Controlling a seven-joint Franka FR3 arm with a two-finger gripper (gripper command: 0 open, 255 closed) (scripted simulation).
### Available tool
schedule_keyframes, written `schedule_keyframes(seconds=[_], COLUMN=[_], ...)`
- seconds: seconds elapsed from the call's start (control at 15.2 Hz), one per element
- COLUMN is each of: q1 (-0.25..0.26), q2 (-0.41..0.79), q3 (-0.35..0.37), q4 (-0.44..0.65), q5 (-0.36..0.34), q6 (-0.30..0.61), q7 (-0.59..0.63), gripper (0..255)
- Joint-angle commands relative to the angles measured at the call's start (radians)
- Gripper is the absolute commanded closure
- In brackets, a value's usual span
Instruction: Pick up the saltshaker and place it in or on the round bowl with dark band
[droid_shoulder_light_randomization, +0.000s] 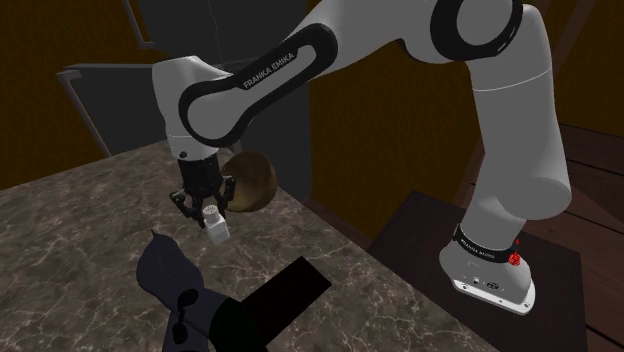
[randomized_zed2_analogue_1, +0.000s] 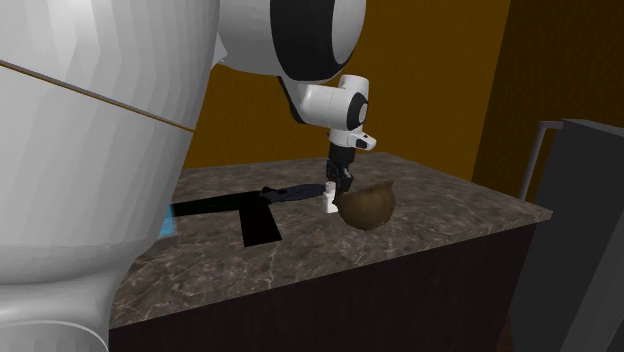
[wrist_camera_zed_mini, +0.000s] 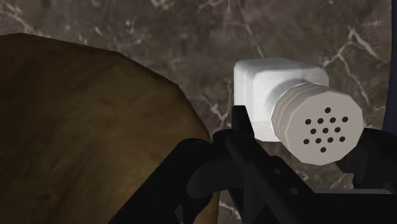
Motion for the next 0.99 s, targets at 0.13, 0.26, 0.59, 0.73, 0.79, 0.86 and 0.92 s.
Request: schedule_keyframes(seconds=[0.13,0.26,0.59,0.73,0.79,0.86,0.92], q1=[0.0,0.0,-0.002,-0.003,-0.004,-0.004,-0.004], q2=[0.0,0.0,-0.019,-0.028,-0.032,-0.036,-0.039], q3=[0.0,0.0,0.005,0.007,0.008,0.009,0.01], q4=[-0.001,-0.001,0.027,0.042,0.05,0.058,0.066], q5=[0.0,0.0,0.008,0.012,0.013,0.015,0.016], q6=[0.0,0.0,-0.045,-0.068,-0.08,-0.092,-0.103], q7=[0.0,0.0,-0.001,-0.001,-0.001,0.0,0.0], gripper=[255,255,255,255,255,255,255])
